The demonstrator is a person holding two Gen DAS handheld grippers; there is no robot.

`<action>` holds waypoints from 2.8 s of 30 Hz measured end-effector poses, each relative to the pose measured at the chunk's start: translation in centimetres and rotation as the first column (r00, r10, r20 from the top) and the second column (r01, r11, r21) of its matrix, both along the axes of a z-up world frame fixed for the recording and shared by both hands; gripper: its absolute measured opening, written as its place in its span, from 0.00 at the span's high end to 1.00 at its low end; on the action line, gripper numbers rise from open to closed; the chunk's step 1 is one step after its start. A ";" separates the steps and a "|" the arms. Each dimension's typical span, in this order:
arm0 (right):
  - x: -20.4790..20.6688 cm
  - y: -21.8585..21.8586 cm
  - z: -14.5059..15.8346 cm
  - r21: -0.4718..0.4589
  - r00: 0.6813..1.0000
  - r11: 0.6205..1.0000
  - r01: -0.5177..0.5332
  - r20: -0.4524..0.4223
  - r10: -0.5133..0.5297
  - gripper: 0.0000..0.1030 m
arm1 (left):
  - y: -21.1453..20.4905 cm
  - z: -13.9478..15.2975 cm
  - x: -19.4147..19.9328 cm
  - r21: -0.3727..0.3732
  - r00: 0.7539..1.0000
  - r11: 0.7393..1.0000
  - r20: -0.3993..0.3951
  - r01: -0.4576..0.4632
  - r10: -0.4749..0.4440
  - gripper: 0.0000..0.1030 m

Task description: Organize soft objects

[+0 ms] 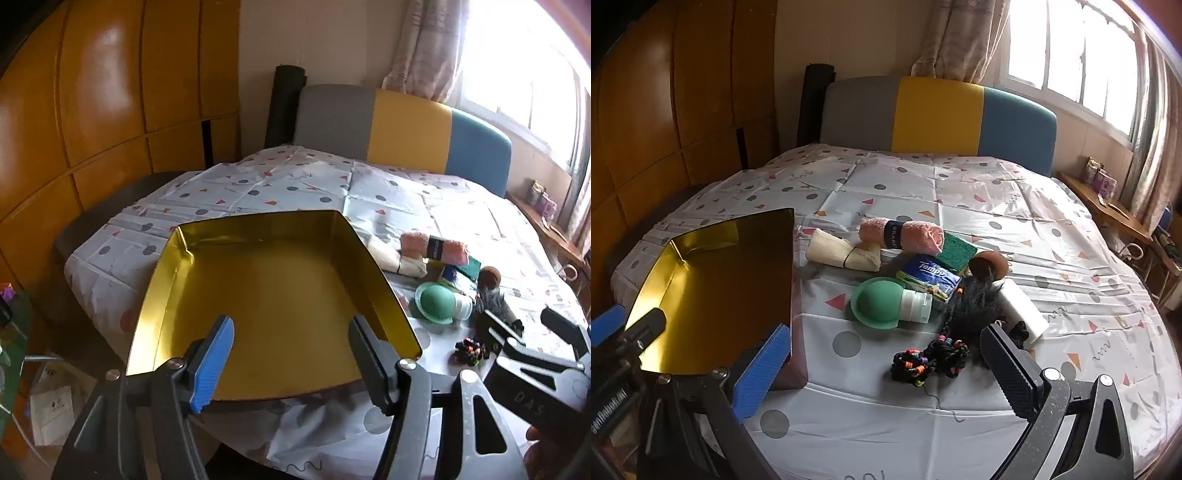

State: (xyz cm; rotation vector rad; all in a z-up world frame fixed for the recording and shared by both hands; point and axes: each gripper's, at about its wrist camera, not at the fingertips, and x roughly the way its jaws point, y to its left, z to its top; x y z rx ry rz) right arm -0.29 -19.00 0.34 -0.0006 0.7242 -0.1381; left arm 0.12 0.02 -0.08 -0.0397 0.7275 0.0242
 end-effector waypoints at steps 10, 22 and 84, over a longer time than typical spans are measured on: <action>0.3 0.5 0.1 0.015 1.000 1.000 -0.005 0.010 0.005 0.00 | 0.2 -0.8 0.2 -0.013 1.000 1.000 -0.013 0.006 -0.006 0.36; -0.3 -0.3 0.4 0.037 0.999 0.999 -0.007 0.043 0.005 0.00 | 0.2 -0.8 0.2 0.002 1.000 1.000 -0.010 -0.002 0.002 0.36; -1.3 -5.4 2.7 0.076 0.990 0.997 0.012 0.138 -0.022 0.00 | -1.8 -0.4 -0.2 0.057 0.997 0.996 -0.018 0.076 -0.075 0.36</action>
